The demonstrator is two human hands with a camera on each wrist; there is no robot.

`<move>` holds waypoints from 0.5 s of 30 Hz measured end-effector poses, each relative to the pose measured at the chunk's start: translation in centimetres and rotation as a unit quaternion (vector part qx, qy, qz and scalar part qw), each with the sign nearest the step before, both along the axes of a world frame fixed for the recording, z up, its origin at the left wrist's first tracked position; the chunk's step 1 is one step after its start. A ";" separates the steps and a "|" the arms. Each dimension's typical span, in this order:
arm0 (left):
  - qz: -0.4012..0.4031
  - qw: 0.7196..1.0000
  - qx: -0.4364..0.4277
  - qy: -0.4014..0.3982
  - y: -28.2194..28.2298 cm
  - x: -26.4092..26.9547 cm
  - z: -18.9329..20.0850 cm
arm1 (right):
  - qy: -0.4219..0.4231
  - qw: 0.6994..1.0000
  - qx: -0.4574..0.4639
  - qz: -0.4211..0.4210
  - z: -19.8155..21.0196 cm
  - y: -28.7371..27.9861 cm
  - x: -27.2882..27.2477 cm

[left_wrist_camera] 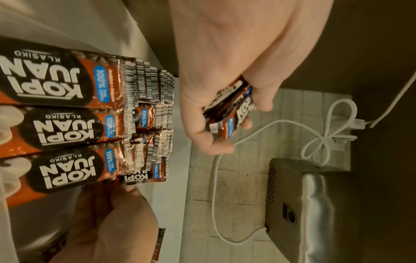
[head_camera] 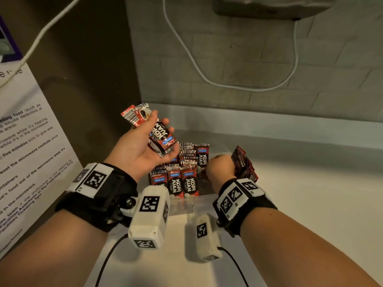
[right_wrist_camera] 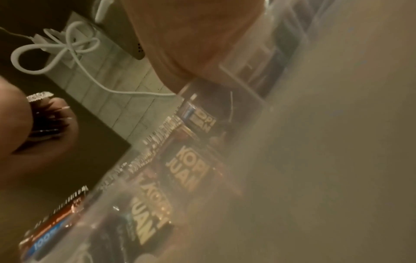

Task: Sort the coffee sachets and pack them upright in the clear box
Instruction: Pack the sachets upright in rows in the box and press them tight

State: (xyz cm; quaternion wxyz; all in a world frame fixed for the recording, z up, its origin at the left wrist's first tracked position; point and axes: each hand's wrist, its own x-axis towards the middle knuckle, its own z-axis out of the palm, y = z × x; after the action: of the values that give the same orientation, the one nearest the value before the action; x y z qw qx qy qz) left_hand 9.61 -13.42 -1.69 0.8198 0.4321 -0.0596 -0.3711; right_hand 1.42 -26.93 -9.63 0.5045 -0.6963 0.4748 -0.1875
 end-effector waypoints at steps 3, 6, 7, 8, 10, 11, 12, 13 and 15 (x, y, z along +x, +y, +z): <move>-0.007 1.000 -0.006 -0.003 0.0 -0.1 0.2 | -0.002 1.000 -0.009 0.009 0.0 0.0 0.2; -0.012 1.000 0.010 -0.008 0.1 -0.1 0.2 | 0.005 0.999 -0.032 0.010 -0.2 -0.1 0.2; -0.014 1.000 0.014 -0.007 0.1 0.0 0.2 | 0.003 0.999 -0.034 0.010 -0.2 0.0 0.2; -0.014 1.000 0.017 -0.006 0.1 0.0 0.2 | 0.000 0.999 -0.036 0.011 -0.2 -0.1 0.2; -0.012 1.000 0.021 -0.006 0.1 -0.1 0.2 | -0.001 0.999 -0.038 0.012 -0.3 -0.2 0.3; -0.012 1.000 0.023 -0.007 0.1 -0.1 0.2 | -0.001 0.999 -0.037 0.015 -0.4 -0.2 0.3; -0.013 1.000 0.024 -0.009 0.2 -0.1 0.2 | 0.000 0.999 -0.039 0.017 -0.4 -0.3 0.3; -0.016 0.999 0.026 -0.011 0.2 -0.1 0.2 | 0.002 0.999 -0.041 0.020 -0.5 -0.3 0.3; -0.020 0.999 0.029 -0.015 0.2 -0.1 0.1 | 0.007 0.998 -0.050 0.022 -0.6 -0.4 0.3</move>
State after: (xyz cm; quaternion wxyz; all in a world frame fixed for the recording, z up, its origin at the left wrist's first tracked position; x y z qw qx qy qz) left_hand 9.48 -13.17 -1.57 0.7983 0.4604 -0.0697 -0.3820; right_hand 1.69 -27.30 -10.20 0.4700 -0.7325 0.4523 -0.1951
